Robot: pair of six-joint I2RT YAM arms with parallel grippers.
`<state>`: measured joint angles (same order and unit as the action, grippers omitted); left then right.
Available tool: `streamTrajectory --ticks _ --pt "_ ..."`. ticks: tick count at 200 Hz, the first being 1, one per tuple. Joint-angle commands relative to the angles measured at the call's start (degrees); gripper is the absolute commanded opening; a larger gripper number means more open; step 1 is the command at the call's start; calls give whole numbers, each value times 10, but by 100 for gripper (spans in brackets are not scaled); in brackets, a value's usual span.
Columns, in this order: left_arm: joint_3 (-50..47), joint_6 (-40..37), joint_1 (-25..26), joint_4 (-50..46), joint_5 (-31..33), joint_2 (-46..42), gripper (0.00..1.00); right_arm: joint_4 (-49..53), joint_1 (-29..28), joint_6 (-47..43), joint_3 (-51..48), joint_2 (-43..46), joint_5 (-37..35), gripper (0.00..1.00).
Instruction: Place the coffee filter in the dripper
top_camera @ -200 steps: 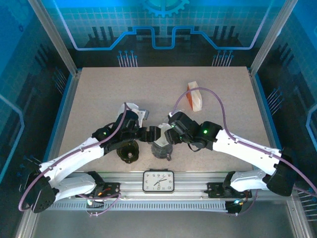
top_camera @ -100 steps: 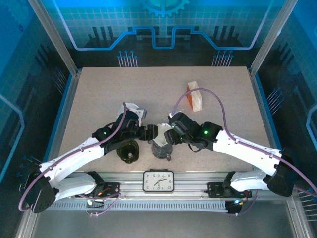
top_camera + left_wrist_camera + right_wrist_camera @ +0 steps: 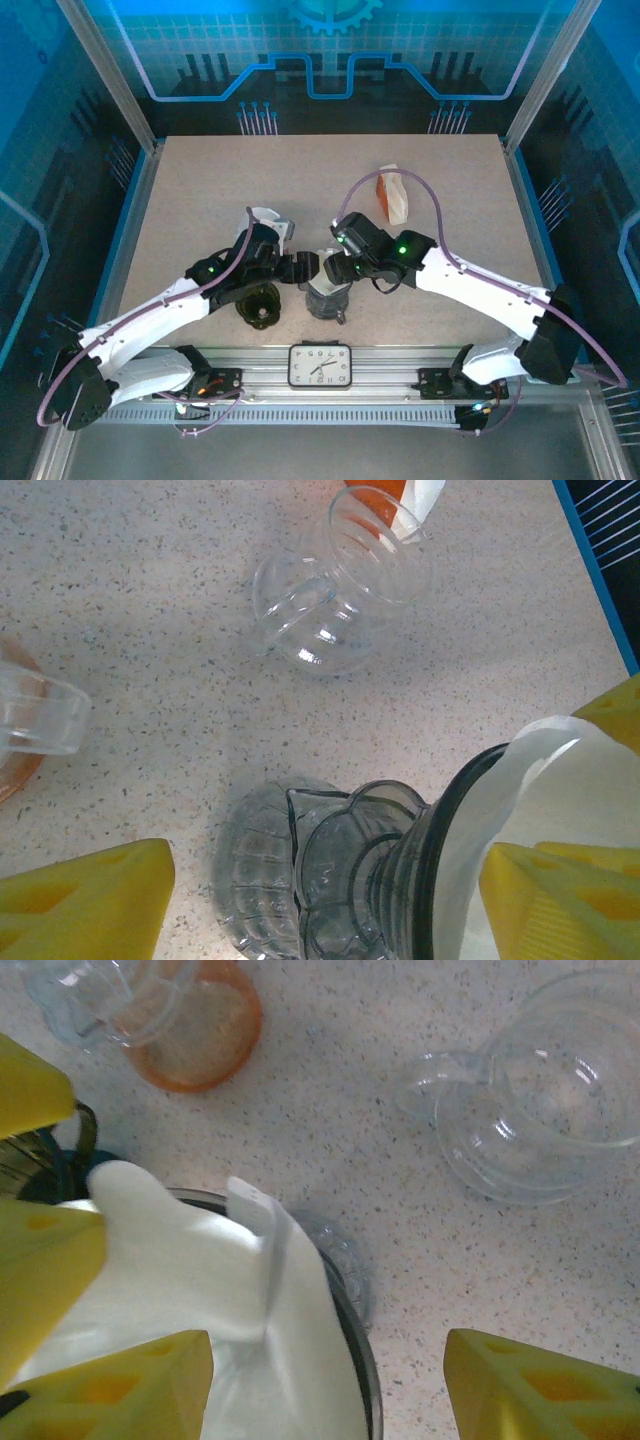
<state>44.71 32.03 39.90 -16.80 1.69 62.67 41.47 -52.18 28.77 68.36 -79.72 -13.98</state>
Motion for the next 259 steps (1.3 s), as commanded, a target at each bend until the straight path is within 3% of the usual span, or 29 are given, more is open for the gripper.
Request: streamTrajectory --ticks 1,120,259 --pt "-12 12 -3 3 -4 -11 81 32 9 -19 28 -17 17 64" --pt "-16 13 -3 6 -6 -14 81 75 16 -51 69 -74 11 64" --pt "-19 22 -4 10 -12 -13 81 28 13 -55 28 -89 1 64"
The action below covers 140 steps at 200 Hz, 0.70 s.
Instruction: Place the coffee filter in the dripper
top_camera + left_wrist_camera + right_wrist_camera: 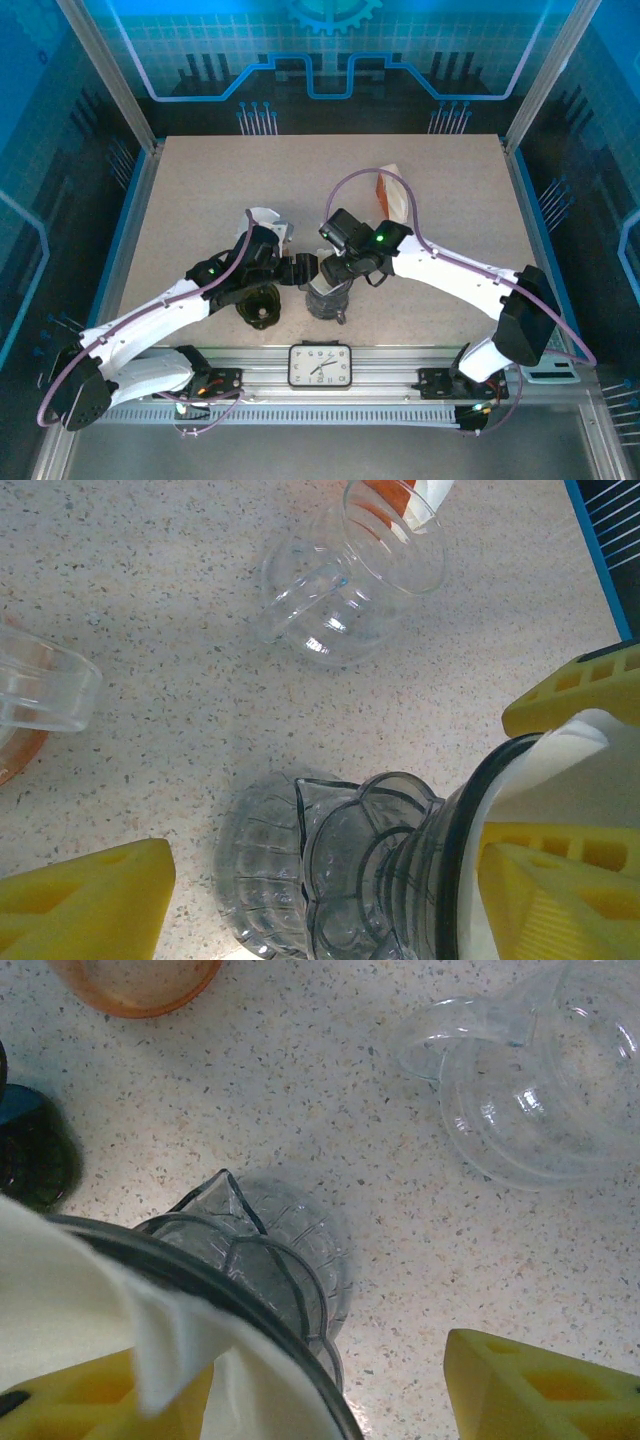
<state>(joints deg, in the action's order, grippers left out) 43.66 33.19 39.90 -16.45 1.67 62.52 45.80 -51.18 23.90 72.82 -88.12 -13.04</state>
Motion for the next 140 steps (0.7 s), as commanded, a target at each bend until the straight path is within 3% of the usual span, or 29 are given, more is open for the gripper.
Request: streamTrajectory --ticks 1,82,140 --pt "-8 11 -4 6 -12 -11 81 -16 2 -7 -17 -5 -8 64" --pt "-9 18 -3 4 -16 -12 80 -35 -1 -11 -40 -6 -14 64" --pt "-14 25 -3 -33 -9 -75 82 -39 -1 -9 -50 1 -23 64"
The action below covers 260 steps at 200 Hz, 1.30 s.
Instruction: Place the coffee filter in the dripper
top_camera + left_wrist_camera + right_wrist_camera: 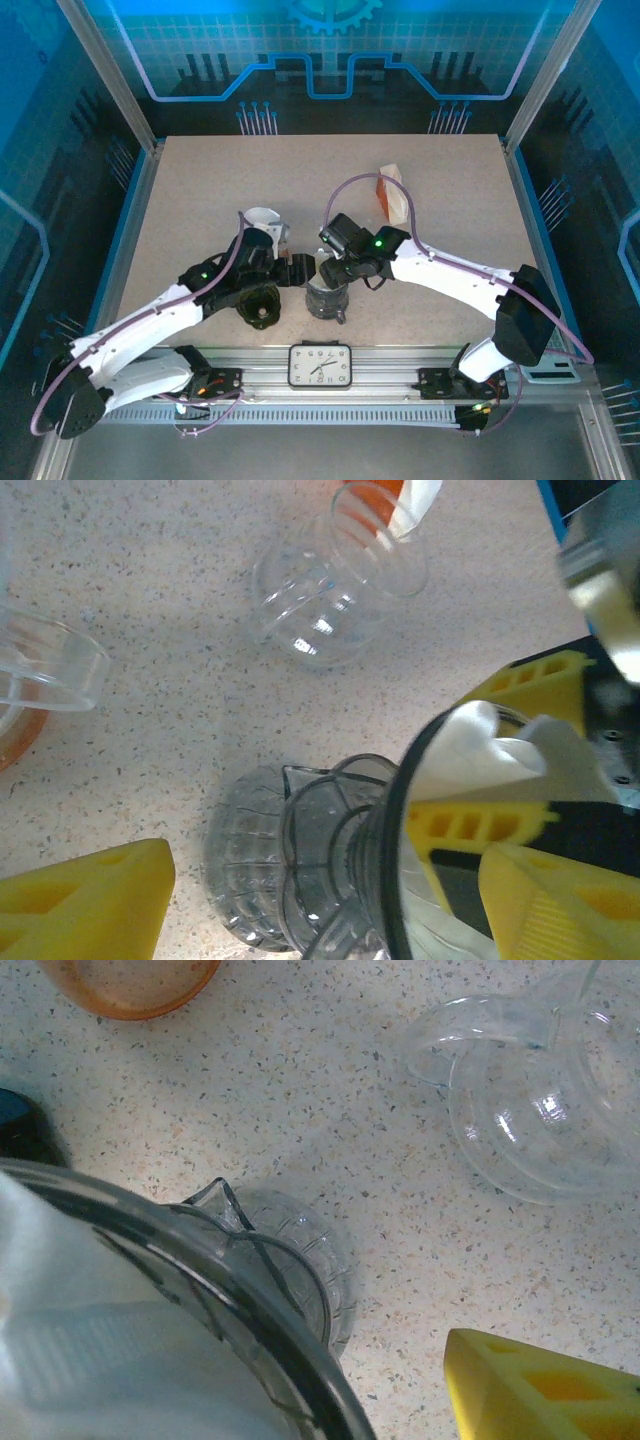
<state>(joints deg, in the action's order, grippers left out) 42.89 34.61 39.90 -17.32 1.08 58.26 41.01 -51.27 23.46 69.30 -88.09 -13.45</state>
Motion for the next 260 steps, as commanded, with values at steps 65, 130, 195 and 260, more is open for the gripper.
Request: streamTrajectory --ticks 65,130,195,260 --pt "-31 23 -3 -22 -34 -30 83 2 -6 1 -27 6 -22 64" --pt "-47 38 -2 -10 -48 -32 81 -7 -18 10 -44 10 -38 64" --pt "-48 47 -3 -4 -49 -39 81 -14 -23 12 -53 6 -57 64" --pt "-44 57 -3 -1 -54 -49 82 -16 -23 11 -55 5 -56 64"
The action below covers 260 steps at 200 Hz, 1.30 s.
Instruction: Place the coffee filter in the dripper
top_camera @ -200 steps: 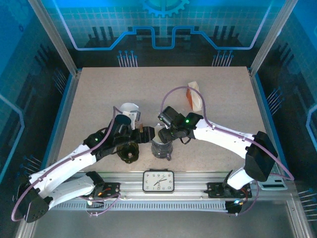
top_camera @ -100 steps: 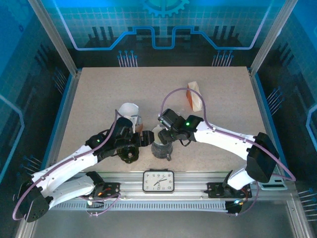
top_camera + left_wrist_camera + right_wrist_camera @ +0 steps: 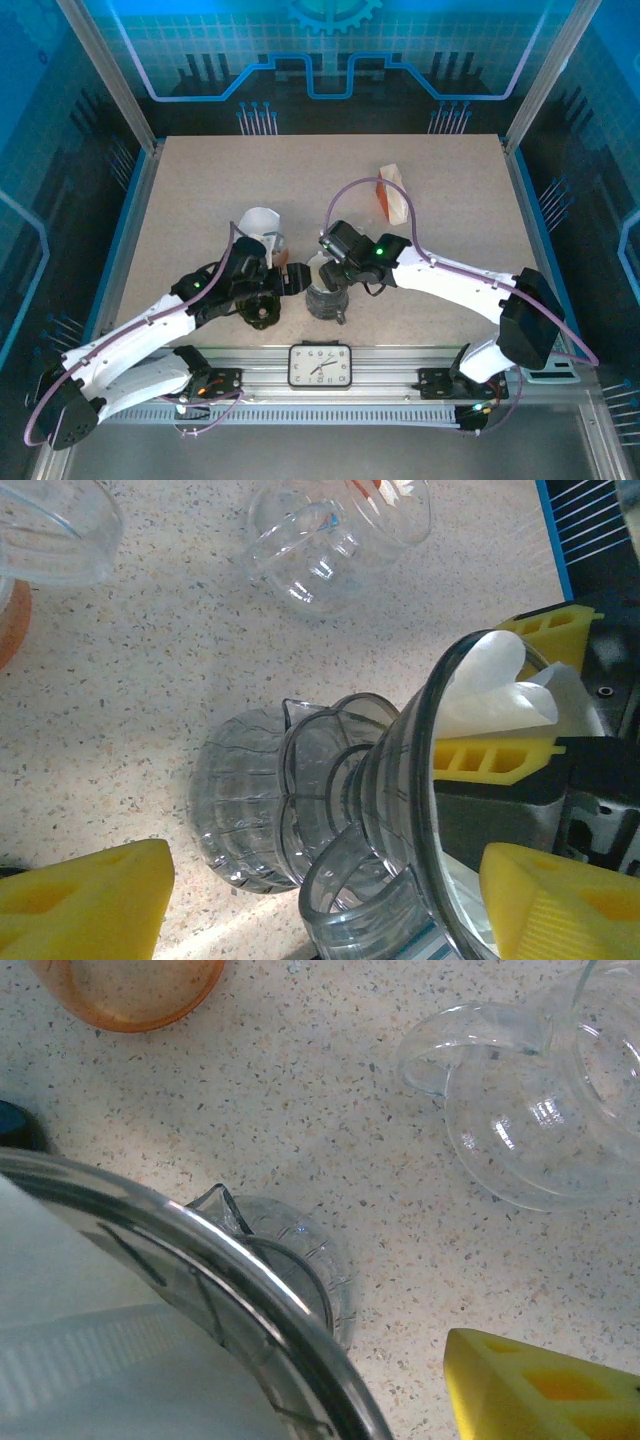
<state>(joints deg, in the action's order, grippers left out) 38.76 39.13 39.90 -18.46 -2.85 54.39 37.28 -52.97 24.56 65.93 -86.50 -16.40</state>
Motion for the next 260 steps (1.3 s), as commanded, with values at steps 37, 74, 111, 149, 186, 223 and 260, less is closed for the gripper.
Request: streamTrajectory --ticks 37,74,111,149,186,223,260 --pt "2 8 -3 6 -17 -2 77 20 -6 -1 -19 -15 -24 64" --pt "3 1 -3 -8 -16 -3 68 21 -6 -3 -12 -16 -22 64" --pt "4 -5 -2 -16 -23 -3 66 23 -4 -2 -7 -14 -22 64" --pt "3 -8 -3 -21 -26 -3 63 22 -3 -7 9 -4 -23 64" --pt "0 -8 -2 -19 -26 -1 61 25 0 -7 22 18 -27 65" --pt "-3 -6 -2 -16 -26 -1 61 28 4 -3 29 56 -30 66" --pt "-4 -5 -3 -13 -25 0 62 36 9 7 19 96 -31 66"
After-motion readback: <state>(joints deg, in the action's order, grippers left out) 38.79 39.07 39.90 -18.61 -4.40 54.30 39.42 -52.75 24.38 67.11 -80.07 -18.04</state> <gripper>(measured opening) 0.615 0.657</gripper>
